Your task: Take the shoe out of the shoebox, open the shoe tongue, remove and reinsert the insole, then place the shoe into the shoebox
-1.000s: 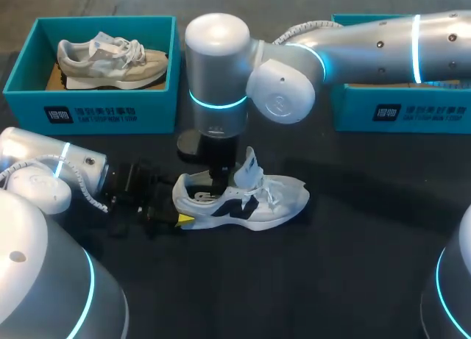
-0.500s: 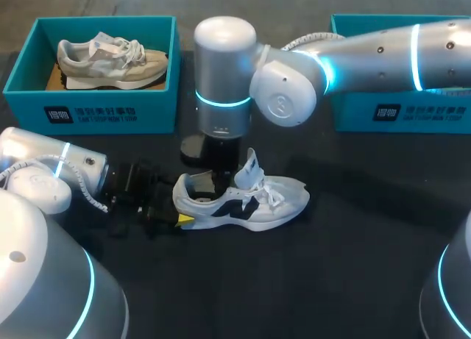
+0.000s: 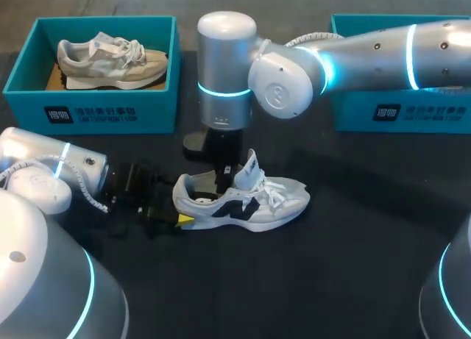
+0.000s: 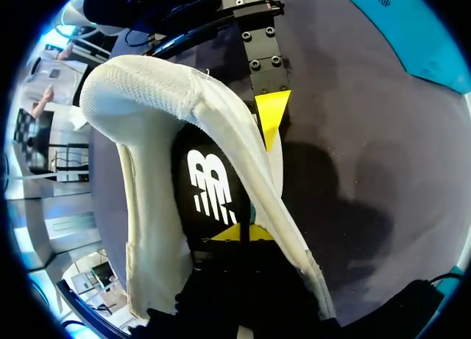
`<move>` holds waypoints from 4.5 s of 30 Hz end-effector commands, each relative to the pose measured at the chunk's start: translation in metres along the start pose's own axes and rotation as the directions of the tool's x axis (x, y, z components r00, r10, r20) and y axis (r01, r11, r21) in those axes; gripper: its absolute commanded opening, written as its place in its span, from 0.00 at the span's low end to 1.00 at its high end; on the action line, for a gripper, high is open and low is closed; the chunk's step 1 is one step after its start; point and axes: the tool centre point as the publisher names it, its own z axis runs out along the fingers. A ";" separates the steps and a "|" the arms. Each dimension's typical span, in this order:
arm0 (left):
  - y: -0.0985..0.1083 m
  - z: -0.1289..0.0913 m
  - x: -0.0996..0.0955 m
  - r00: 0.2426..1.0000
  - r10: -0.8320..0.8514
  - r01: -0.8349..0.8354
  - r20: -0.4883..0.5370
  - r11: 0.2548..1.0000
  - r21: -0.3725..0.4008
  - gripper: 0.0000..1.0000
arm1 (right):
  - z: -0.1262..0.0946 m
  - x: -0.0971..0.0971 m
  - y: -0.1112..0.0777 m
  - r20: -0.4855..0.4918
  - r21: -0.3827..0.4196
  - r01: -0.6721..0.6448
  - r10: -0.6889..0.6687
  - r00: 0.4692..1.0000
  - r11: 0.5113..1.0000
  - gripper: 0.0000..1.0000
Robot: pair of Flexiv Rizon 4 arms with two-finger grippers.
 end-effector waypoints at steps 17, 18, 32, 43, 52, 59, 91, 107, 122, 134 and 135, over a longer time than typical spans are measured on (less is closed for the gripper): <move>0.002 0.002 0.000 1.000 0.000 0.000 -0.001 1.000 -0.001 0.00 | -0.007 0.018 -0.019 0.006 -0.022 0.022 -0.022 1.000 1.000 0.00; 0.002 0.002 0.000 1.000 0.000 0.000 -0.001 1.000 -0.001 0.00 | -0.007 0.018 -0.019 0.006 -0.022 0.022 -0.022 1.000 1.000 0.00; 0.002 0.002 0.000 1.000 0.000 0.000 -0.001 1.000 -0.001 0.00 | -0.035 0.020 -0.023 0.030 -0.086 0.048 -0.046 0.998 0.995 0.00; 0.002 0.002 0.000 1.000 0.000 0.000 -0.001 1.000 -0.001 0.00 | -0.054 0.015 -0.036 0.078 -0.094 0.025 -0.018 0.997 0.995 0.00; 0.002 0.002 0.000 1.000 0.000 0.000 -0.001 1.000 -0.001 0.00 | -0.077 0.013 -0.031 0.107 -0.148 0.035 -0.020 0.994 0.988 0.00; 0.002 0.002 0.000 1.000 0.000 0.000 -0.001 1.000 -0.001 0.00 | -0.084 0.017 -0.015 0.075 -0.190 0.071 -0.058 0.995 0.979 0.00; 0.002 0.002 0.000 1.000 0.000 0.000 -0.001 1.000 -0.001 0.00 | -0.097 0.011 0.034 0.050 -0.232 0.144 -0.136 0.989 0.962 0.00; 0.002 0.002 0.000 1.000 0.000 0.000 -0.001 1.000 -0.001 0.00 | -0.098 0.014 0.027 0.059 -0.234 0.138 -0.128 0.990 0.962 0.26; 0.002 0.002 0.000 1.000 0.000 0.000 -0.001 1.000 -0.001 0.00 | -0.109 0.011 0.010 0.083 -0.236 0.103 -0.085 0.993 0.966 0.25; 0.002 0.002 0.000 1.000 0.000 0.000 -0.001 1.000 -0.001 0.00 | -0.098 0.007 0.026 0.056 -0.230 0.126 -0.116 0.992 0.965 0.19; 0.002 0.002 0.000 1.000 0.000 0.000 -0.001 1.000 -0.001 0.00 | -0.097 0.007 0.028 0.052 -0.229 0.130 -0.121 0.991 0.965 0.18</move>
